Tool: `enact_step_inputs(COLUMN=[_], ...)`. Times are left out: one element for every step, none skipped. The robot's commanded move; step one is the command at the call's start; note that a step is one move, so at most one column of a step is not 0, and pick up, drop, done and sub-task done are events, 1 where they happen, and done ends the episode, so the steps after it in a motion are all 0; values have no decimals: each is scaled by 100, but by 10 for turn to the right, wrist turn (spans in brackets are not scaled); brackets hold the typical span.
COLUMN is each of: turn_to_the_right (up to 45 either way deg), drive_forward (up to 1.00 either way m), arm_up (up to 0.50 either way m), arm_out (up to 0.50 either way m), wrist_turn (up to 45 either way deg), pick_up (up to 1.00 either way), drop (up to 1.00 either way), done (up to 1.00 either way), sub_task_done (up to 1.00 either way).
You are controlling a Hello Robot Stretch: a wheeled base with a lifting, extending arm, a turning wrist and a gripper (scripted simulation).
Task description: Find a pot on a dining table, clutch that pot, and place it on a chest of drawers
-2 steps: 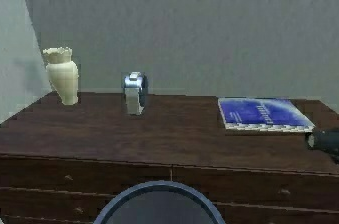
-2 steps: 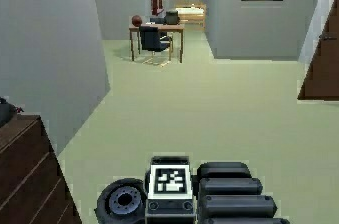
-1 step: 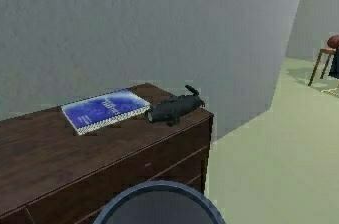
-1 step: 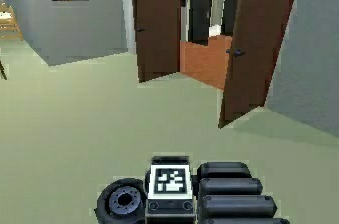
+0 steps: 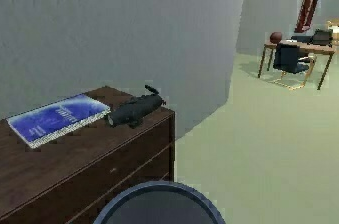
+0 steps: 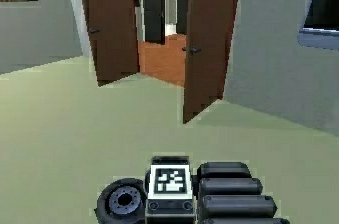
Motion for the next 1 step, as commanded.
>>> enact_step_inputs(turn_to_the_right=[-450], drive_forward=[0], arm_up=[0], arm_out=[0], wrist_turn=[0], pick_up=[0], drop=[0], done=[0], sub_task_done=[0])
